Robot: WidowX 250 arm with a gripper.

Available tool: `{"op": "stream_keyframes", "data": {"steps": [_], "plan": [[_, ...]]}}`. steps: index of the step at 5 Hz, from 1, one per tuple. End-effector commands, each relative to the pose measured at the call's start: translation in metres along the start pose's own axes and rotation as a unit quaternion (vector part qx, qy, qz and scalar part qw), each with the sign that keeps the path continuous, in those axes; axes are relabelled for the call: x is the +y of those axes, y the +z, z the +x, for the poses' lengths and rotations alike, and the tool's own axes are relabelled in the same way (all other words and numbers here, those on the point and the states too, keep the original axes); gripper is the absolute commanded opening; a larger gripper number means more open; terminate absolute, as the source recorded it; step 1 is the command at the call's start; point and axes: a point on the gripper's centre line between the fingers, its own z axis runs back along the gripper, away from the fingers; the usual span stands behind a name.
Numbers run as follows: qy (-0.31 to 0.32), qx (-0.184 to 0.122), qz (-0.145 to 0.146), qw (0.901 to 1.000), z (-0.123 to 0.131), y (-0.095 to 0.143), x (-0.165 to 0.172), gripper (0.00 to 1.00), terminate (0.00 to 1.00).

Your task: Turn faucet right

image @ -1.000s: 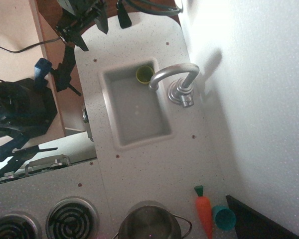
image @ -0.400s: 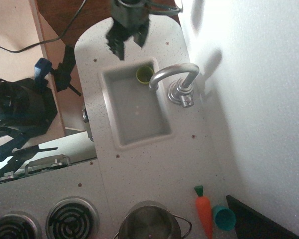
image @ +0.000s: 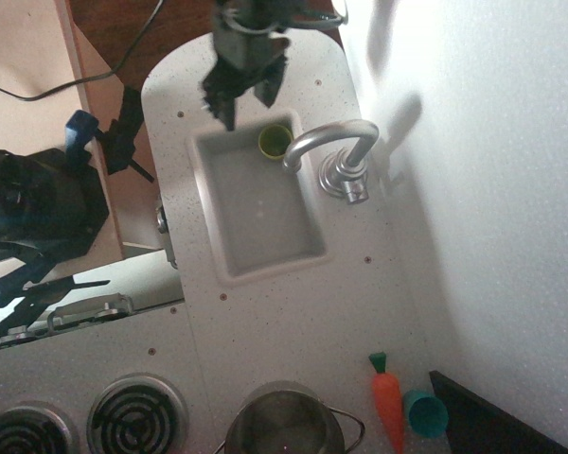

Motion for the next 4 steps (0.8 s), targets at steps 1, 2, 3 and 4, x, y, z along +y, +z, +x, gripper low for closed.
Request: {"op": "stream_keyframes", "data": {"steps": [1, 2, 3, 4], "plan": [[-0.021, 0.047, -0.055, 0.9972, -0.009, 0.020, 0.030, 1.00, 0.00], [-0.029, 0.061, -0.117, 0.9908, -0.011, 0.012, 0.027, 1.00, 0.00], [0.008, 0.051, -0.073, 0.9960, -0.012, -0.006, -0.027, 1.00, 0.00], [0.052, -0.023, -0.021, 0.9982, -0.027, -0.014, -0.070, 1.00, 0.00]]}}
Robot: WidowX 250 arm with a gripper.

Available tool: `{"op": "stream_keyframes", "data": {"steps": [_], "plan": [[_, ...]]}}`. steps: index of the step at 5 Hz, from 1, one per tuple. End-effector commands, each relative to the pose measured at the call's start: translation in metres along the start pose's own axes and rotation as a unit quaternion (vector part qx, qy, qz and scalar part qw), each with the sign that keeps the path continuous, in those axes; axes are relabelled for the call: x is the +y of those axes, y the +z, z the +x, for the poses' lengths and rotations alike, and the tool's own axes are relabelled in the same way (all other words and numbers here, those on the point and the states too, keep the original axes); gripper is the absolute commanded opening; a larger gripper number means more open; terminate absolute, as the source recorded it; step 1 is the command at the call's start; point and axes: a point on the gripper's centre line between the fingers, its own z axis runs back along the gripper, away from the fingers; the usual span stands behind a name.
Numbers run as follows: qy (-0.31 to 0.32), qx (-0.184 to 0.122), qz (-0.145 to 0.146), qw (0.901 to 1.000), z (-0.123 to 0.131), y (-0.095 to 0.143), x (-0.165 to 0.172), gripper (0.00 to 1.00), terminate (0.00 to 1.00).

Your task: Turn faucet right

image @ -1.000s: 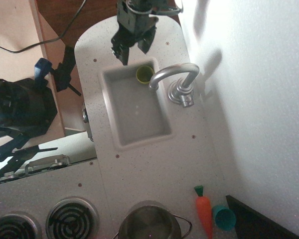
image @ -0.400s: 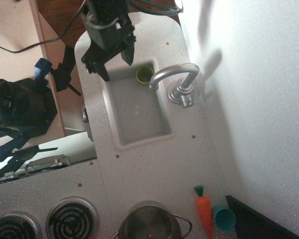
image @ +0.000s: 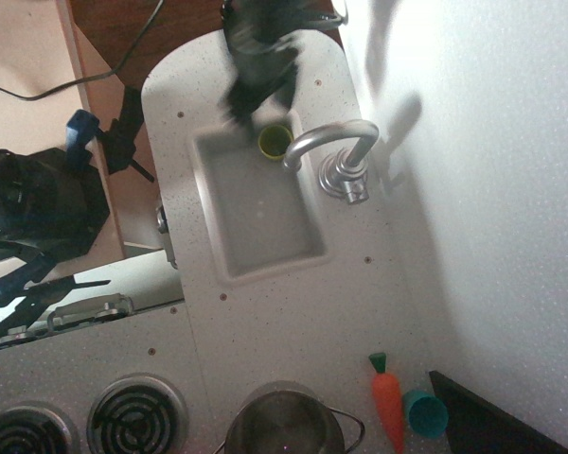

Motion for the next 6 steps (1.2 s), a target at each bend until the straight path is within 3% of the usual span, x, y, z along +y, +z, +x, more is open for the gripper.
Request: {"op": "stream_keyframes", "data": {"steps": [1, 2, 3, 4, 5, 6], "plan": [[-0.016, -0.036, 0.005, 0.9992, -0.033, 0.013, -0.015, 1.00, 0.00], [-0.014, -0.016, 0.000, 0.9998, -0.045, 0.022, 0.004, 1.00, 0.00], [-0.031, 0.052, -0.031, 0.9977, -0.060, 0.047, 0.048, 1.00, 0.00], [-0.090, 0.183, -0.040, 0.9780, -0.094, 0.059, 0.069, 1.00, 0.00], [-0.106, 0.255, -0.034, 0.9605, -0.109, 0.067, 0.097, 1.00, 0.00], [-0.122, 0.247, -0.035, 0.9608, -0.107, 0.060, 0.114, 1.00, 0.00]]}}
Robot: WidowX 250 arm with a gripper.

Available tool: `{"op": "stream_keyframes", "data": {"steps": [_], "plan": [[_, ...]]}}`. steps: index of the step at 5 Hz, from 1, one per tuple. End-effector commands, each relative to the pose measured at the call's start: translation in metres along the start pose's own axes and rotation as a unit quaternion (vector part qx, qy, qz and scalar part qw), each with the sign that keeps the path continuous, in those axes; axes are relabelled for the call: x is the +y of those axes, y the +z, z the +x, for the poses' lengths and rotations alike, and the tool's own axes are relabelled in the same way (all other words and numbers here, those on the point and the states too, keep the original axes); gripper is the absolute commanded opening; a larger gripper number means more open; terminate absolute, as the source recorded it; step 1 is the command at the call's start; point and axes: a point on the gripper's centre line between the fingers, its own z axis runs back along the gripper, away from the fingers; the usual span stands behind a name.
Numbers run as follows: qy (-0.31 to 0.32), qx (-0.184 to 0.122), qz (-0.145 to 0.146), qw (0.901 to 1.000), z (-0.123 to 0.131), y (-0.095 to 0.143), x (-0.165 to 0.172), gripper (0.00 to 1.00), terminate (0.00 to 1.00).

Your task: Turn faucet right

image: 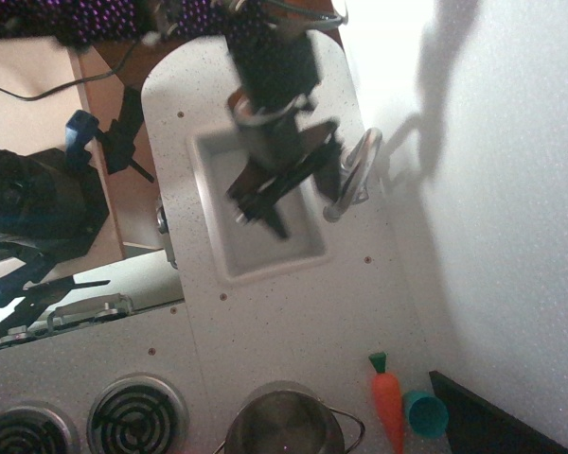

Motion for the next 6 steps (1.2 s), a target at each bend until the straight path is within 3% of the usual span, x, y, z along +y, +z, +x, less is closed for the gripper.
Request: {"op": "stream_keyframes", "data": {"steps": [1, 3, 4, 6], "plan": [[-0.013, 0.024, 0.000, 0.9996, -0.009, 0.002, 0.015, 1.00, 0.00], [-0.001, 0.003, 0.002, 1.0000, 0.004, 0.001, 0.039, 1.00, 0.00], [0.013, -0.077, 0.004, 0.9969, 0.017, -0.007, 0.058, 1.00, 0.00], [-0.008, -0.085, -0.011, 0.9963, 0.007, 0.003, 0.060, 1.00, 0.00]]}}
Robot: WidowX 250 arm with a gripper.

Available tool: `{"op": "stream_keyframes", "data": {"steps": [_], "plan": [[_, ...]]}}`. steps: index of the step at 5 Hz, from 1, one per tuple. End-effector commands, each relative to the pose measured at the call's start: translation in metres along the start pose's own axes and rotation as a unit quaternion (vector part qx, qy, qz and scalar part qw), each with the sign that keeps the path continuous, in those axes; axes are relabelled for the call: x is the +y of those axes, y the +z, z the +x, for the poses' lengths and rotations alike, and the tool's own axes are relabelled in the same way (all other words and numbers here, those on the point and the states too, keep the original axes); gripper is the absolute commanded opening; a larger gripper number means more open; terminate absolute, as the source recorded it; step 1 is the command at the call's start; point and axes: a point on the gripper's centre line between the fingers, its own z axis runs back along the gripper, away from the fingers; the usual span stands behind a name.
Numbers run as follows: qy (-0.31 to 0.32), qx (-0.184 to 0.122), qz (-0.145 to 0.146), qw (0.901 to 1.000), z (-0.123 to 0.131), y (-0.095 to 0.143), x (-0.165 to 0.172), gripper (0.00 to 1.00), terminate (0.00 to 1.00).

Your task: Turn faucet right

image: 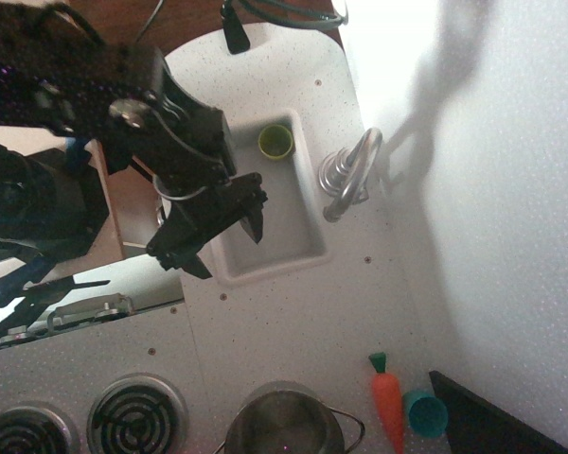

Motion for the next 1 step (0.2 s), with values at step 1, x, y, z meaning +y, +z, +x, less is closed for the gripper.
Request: {"op": "stream_keyframes", "data": {"steps": [1], "plan": [[-0.011, 0.015, -0.016, 0.9997, -0.0134, 0.0121, -0.0018, 1.00, 1.00]]}}
